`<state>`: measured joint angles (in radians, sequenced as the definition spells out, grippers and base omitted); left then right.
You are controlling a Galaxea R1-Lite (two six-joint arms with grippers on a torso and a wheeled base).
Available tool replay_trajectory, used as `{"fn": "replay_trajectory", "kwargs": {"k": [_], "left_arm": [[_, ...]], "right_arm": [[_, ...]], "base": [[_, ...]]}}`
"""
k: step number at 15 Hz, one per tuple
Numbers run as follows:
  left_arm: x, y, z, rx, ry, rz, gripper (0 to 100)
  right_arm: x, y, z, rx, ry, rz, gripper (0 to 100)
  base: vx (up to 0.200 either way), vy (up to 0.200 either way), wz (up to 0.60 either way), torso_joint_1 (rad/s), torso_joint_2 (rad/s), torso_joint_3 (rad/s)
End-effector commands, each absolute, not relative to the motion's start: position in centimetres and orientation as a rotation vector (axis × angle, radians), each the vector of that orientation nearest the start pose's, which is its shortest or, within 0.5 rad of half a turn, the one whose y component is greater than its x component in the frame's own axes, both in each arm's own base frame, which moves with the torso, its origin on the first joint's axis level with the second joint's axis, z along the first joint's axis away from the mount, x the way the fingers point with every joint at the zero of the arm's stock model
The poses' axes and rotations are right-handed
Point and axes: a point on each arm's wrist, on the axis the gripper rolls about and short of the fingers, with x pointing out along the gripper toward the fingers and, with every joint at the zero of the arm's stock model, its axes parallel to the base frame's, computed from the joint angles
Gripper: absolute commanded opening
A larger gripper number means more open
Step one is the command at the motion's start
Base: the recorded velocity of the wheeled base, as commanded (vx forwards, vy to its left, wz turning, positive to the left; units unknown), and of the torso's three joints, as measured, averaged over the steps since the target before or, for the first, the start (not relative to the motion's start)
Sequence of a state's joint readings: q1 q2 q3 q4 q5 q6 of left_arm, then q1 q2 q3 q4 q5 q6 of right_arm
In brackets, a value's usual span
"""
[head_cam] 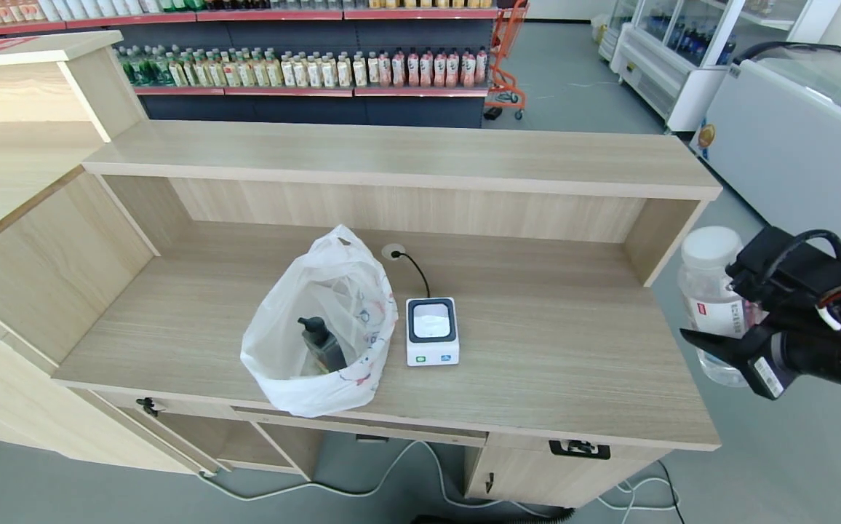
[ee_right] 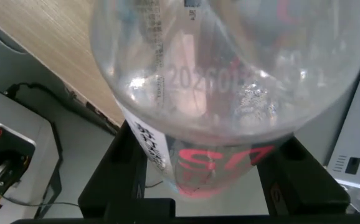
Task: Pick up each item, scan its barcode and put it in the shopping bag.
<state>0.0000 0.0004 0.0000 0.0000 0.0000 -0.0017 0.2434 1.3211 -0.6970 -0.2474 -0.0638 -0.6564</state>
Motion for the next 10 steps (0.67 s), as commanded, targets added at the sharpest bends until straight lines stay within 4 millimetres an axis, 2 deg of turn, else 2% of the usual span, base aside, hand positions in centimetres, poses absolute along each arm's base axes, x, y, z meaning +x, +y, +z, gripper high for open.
{"fn": "replay_trajectory", "kwargs": {"k": [1,5,10], "left_arm": [[-2.3,0.0,7.6,-0.002,-0.002,0.000,100],[-2.3,0.0,7.6,-0.002,0.000,0.000,100],[-2.3,0.0,7.6,0.000,-0.002,0.000,100]], "right_arm": [[23.5,5.8,20.7,-0.700,0.310,0.317,0],[27.9,6.9,20.8,-0.693,0.301,0.342,0],[30.9,7.8,19.9,-0.683,0.290,0.407,0]], "base": [[0.000,0.200,0.00,-0.002,0.00,0.002],[0.000,0.200,0.00,0.005,0.00,0.002],[0.000,0.200,0.00,0.001,0.00,0.000]]}}
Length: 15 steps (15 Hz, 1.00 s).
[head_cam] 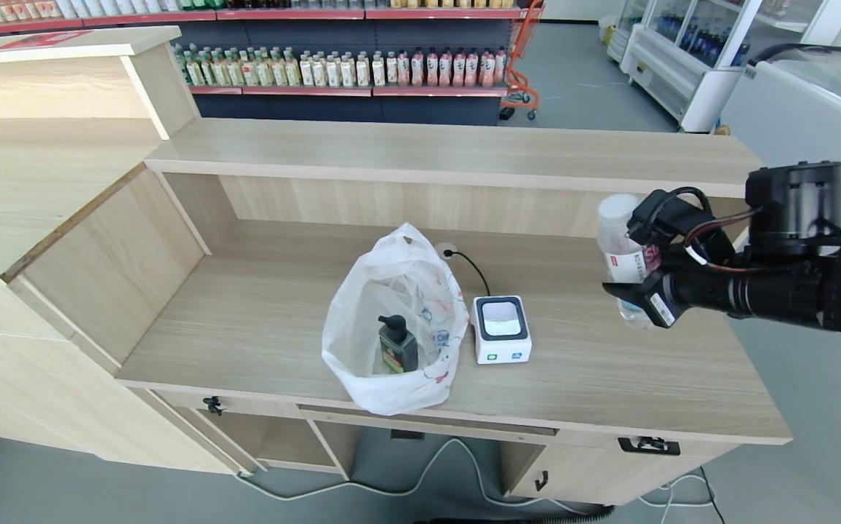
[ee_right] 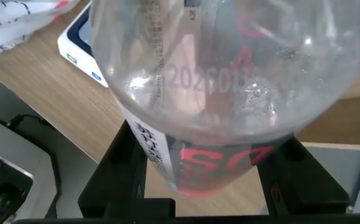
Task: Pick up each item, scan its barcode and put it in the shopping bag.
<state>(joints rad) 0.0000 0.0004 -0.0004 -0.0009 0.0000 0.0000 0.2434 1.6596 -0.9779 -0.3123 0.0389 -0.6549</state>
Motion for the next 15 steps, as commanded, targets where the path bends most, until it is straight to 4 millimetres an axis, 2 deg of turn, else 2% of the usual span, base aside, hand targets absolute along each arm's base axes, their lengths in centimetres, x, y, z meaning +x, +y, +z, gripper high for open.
{"fn": "replay_trajectory", "kwargs": {"k": [1,3,5,8,11,15], "left_arm": [[-2.3,0.0,7.6,0.000,-0.002,0.000,100],[-2.3,0.0,7.6,0.000,-0.003,0.000,100],[-2.3,0.0,7.6,-0.003,0.000,0.000,100],[-2.3,0.0,7.6,-0.003,-0.002,0.000,100],[-2.3,0.0,7.6,-0.003,-0.002,0.000,100],[-2.3,0.0,7.6,-0.003,0.000,0.000,100]], "right_arm": [[31.3,8.0,19.5,-0.679,0.272,0.423,0],[32.5,8.4,18.6,-0.670,0.210,0.506,0],[33.4,8.0,17.4,-0.692,0.166,0.562,0],[34.9,6.4,14.9,-0.697,0.167,0.543,0],[37.1,6.2,13.1,-0.697,0.127,0.532,0],[39.2,6.5,11.9,-0.730,0.065,0.580,0]], "base": [[0.000,0.000,0.00,0.000,0.00,0.000],[0.000,0.000,0.00,0.000,0.00,0.000],[0.000,0.000,0.00,0.000,0.00,0.000],[0.000,0.000,0.00,0.000,0.00,0.000],[0.000,0.000,0.00,0.000,0.00,0.000],[0.000,0.000,0.00,0.000,0.00,0.000]]}}
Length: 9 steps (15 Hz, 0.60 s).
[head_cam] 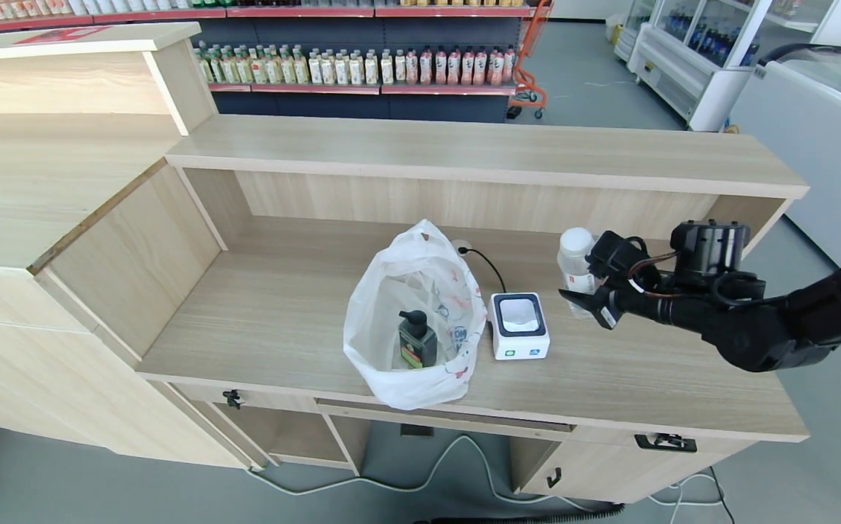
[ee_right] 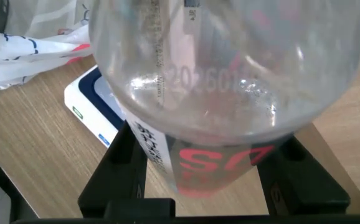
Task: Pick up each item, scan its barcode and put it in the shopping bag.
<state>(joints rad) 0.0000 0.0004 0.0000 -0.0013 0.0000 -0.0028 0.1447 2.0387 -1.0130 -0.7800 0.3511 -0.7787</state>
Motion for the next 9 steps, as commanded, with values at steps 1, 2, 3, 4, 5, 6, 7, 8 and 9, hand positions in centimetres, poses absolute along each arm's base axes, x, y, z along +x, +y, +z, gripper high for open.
{"fn": "replay_trajectory", "kwargs": {"k": [1,2,3,4,5,6,7,8,9], "left_arm": [[-2.3,0.0,7.6,-0.003,0.000,0.000,100],[-2.3,0.0,7.6,-0.003,0.000,0.000,100],[-2.3,0.0,7.6,-0.003,-0.002,0.000,100],[-2.3,0.0,7.6,-0.003,0.000,0.000,100],[-2.3,0.0,7.6,-0.003,0.000,0.000,100],[-2.3,0.0,7.6,-0.003,0.000,0.000,100],[-2.3,0.0,7.6,-0.003,-0.003,0.000,100],[-2.3,0.0,7.6,-0.003,-0.002,0.000,100],[-2.3,0.0,7.6,-0.003,0.000,0.000,100]], "right_arm": [[39.7,6.6,11.9,-0.738,0.048,0.587,0],[40.4,6.8,11.8,-0.753,0.030,0.587,0],[41.0,7.0,11.9,-0.756,0.003,0.606,0],[41.8,7.2,12.1,-0.759,-0.035,0.634,0],[42.9,7.5,12.4,-0.775,-0.081,0.649,0],[43.4,7.7,12.3,-0.773,-0.104,0.674,0],[43.8,7.9,12.4,-0.770,-0.132,0.705,0],[44.3,8.0,11.9,-0.768,-0.141,0.730,0],[44.6,8.3,11.6,-0.767,-0.152,0.751,0]], "base": [[0.000,0.000,0.00,0.000,0.00,0.000],[0.000,0.000,0.00,0.000,0.00,0.000],[0.000,0.000,0.00,0.000,0.00,0.000],[0.000,0.000,0.00,0.000,0.00,0.000],[0.000,0.000,0.00,0.000,0.00,0.000],[0.000,0.000,0.00,0.000,0.00,0.000],[0.000,0.000,0.00,0.000,0.00,0.000],[0.000,0.000,0.00,0.000,0.00,0.000],[0.000,0.000,0.00,0.000,0.00,0.000]]}}
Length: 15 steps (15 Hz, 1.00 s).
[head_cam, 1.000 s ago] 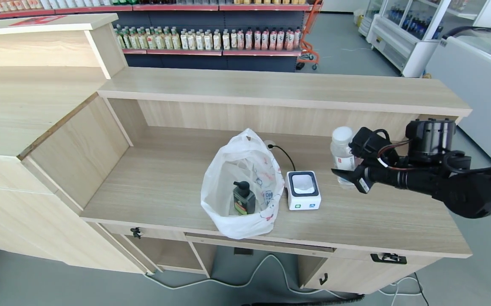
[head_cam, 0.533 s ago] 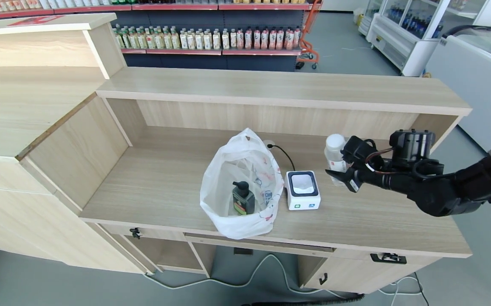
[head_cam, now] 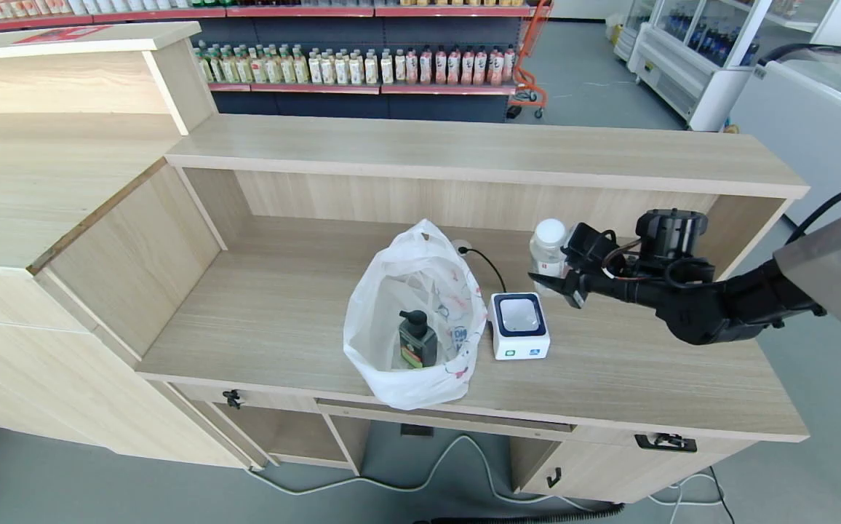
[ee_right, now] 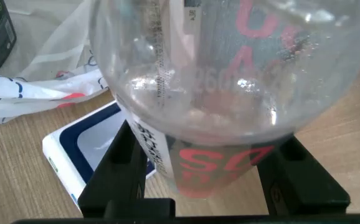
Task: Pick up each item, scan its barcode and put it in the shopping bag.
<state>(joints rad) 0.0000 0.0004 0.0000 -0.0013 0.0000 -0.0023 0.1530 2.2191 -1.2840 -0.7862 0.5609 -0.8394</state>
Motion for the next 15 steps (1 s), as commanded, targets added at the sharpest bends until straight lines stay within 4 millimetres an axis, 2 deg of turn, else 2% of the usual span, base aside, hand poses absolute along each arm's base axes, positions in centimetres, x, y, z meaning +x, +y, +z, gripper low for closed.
{"fn": "replay_trajectory", "kwargs": {"k": [1,7,15], "left_arm": [[-2.3,0.0,7.6,-0.003,-0.002,0.000,100],[-2.3,0.0,7.6,-0.003,-0.002,0.000,100],[-2.3,0.0,7.6,-0.003,0.000,0.000,100]], "right_arm": [[44.9,8.7,11.4,-0.770,-0.161,0.762,0],[45.7,11.4,10.4,-0.774,-0.199,0.822,0],[46.1,11.1,8.6,-0.857,-0.196,0.829,0]], "base": [[0.000,0.000,0.00,0.000,0.00,0.000],[0.000,0.000,0.00,0.000,0.00,0.000],[0.000,0.000,0.00,0.000,0.00,0.000]]}}
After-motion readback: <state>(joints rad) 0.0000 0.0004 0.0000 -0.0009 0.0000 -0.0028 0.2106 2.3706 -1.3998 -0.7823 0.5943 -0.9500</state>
